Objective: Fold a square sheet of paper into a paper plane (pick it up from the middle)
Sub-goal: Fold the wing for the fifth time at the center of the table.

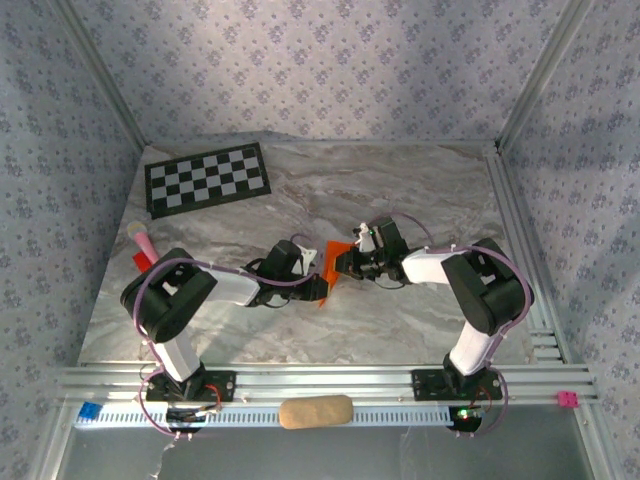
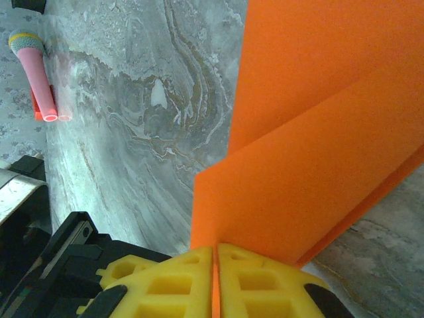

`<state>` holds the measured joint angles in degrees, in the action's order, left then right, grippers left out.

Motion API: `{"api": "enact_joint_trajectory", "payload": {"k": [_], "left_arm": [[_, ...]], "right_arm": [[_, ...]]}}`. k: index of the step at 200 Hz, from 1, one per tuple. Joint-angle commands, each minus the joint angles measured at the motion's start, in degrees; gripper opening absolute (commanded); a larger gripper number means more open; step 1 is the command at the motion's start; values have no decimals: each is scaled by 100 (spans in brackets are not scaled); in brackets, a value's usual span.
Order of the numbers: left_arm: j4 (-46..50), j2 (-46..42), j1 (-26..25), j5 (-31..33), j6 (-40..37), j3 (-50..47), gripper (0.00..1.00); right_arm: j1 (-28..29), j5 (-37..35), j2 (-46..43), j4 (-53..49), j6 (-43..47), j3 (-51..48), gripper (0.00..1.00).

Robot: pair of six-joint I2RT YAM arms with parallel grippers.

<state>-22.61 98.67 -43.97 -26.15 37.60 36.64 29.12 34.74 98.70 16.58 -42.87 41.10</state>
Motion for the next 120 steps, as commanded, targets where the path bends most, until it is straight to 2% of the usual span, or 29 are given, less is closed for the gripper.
{"api": "enact_joint_trajectory", "payload": {"k": [1,29,76,120], "left_arm": [[-201,39,25,-80,108,37,16],[-476,31,41,-74,237,-66,18],[-508,132,63,-118,247,-86,10],[-525,308,72,-179,273,-101,10]], "right_arm": [[-37,-73,89,44,-59,64,11],[-38,-82,90,37,-69,57,11],[-34,-102,93,33,-87,38,11],[-38,-104,74,12,-84,35,11]]}}
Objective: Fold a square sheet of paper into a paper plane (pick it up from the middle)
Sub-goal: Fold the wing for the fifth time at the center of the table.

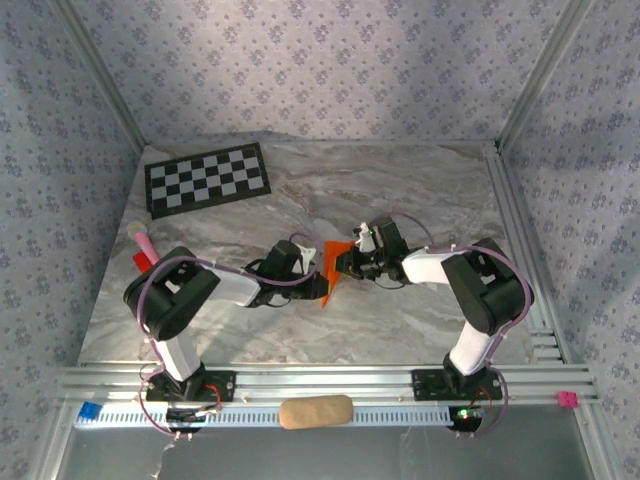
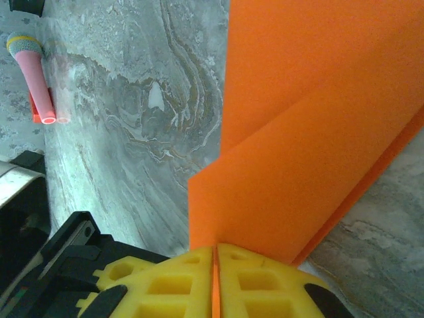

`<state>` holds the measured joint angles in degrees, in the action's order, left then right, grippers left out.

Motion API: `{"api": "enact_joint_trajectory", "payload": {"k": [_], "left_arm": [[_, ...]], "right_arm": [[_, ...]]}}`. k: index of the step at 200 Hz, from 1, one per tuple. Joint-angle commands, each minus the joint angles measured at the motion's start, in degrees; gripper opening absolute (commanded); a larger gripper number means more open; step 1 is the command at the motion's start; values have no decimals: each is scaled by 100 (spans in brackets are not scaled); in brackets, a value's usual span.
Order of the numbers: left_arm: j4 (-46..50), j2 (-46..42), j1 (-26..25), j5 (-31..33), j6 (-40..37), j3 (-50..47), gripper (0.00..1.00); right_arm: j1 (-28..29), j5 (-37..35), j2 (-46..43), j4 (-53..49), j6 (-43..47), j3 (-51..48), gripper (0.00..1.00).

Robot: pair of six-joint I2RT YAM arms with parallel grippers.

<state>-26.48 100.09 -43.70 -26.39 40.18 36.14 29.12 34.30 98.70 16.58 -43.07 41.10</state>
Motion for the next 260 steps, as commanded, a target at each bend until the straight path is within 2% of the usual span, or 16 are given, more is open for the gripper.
{"api": "enact_joint_trajectory", "payload": {"k": [1,33,78,131,203,260], "left_arm": [[-143,167,41,-160,15,-53,10],[-167,221,50,-201,40,-44,10],[-206,203,154,-233,137,-112,3],[-516,186,310,-576,415,-231,0],[-666,212,473,-1013,657,-301,0],[-684,290,521,-1044,848,-292,0]], "right_arm": [[-38,-58,73,12,-67,37,11],[-47,-64,53,-5,-60,43,12],[-82,-92,-57,-47,-36,11,13],[-222,-66,-342,-168,206,-85,16],[-93,342,-257,-327,608,103,16],[1,524,103,-428,659,407,16]]}}
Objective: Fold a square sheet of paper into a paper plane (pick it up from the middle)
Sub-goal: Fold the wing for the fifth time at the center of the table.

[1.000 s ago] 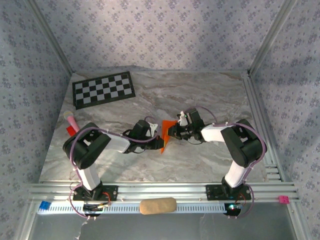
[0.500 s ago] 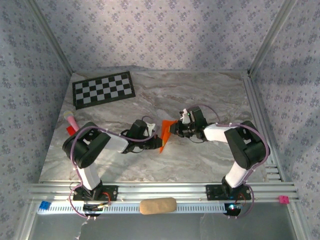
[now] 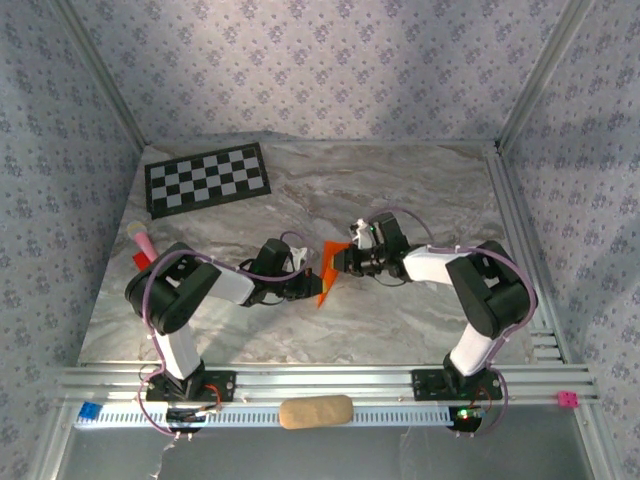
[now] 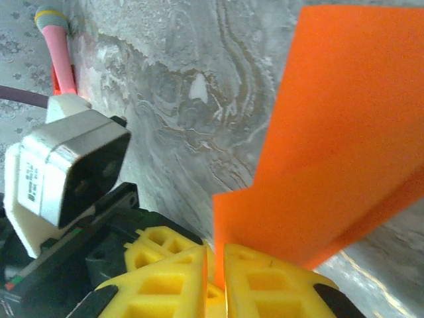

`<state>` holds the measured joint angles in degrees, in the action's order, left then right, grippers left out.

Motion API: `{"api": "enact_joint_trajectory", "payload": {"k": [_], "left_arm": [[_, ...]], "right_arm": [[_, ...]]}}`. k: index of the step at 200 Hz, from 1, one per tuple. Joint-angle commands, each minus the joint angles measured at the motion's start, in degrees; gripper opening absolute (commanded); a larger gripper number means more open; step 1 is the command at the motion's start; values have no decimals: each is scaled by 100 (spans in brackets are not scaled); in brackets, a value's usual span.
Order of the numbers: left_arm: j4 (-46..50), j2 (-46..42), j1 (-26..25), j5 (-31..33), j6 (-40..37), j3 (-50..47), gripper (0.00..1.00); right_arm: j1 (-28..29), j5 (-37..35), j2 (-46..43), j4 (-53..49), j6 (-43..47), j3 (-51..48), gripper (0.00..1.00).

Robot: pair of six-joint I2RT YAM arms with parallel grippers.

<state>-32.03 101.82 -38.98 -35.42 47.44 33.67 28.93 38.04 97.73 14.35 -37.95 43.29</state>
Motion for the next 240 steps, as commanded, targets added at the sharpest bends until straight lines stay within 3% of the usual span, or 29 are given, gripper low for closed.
{"api": "enact_joint_trajectory", "payload": {"k": [1,240], "left_arm": [[-129,123,53,-141,128,-45,0],[136,315,141,198,450,-194,0]], "right_arm": [[14,151,209,-191,148,197,16],[-207,289,832,139,148,277,16]]}}
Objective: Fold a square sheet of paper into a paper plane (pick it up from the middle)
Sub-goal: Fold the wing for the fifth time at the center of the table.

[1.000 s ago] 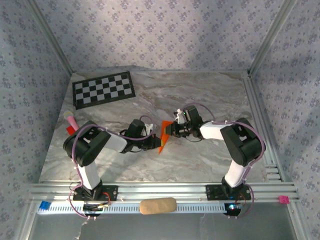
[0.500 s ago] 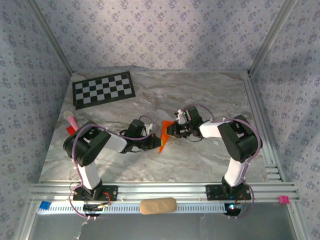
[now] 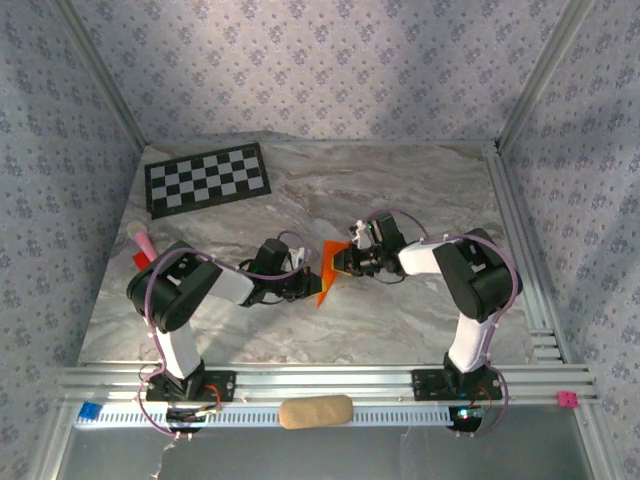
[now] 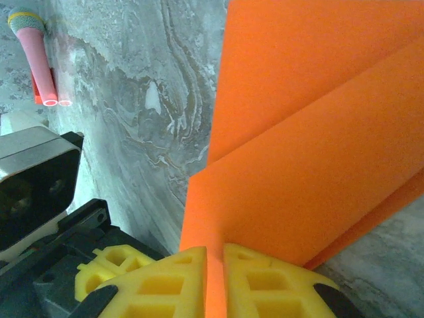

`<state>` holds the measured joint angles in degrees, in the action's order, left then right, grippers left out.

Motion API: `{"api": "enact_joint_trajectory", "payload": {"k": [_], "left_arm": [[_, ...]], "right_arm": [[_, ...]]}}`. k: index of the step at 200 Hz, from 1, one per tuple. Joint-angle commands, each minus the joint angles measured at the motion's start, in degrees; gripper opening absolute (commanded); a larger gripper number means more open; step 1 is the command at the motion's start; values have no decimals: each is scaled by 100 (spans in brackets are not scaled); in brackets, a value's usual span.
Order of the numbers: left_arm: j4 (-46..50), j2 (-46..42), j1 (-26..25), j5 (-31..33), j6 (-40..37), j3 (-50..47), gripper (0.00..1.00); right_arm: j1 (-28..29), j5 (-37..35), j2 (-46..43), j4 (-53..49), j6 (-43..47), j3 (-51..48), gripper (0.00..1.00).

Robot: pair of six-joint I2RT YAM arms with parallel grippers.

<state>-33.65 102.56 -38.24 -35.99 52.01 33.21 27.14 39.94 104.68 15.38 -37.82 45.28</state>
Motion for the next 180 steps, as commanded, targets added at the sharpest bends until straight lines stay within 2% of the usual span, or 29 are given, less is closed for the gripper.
{"api": "enact_joint_trajectory", "payload": {"k": [1,80,108,129,163,180], "left_arm": [[297,239,69,252,-7,-148,0],[552,156,70,320,-107,-116,0],[941,-70,31,327,-309,-2,12],[1569,-230,-69,334,-634,242,17],[2167,-297,-219,392,-870,450,19],[2214,-298,-265,389,-890,450,16]], "right_arm": [[-30,91,138,36,135,78,16],[-33,-95,323,-153,135,108,16],[-34,-155,410,-272,70,131,16],[-25,-174,414,-306,12,145,16],[0,-230,404,-375,10,151,16],[4,-250,404,-392,11,144,16]]}}
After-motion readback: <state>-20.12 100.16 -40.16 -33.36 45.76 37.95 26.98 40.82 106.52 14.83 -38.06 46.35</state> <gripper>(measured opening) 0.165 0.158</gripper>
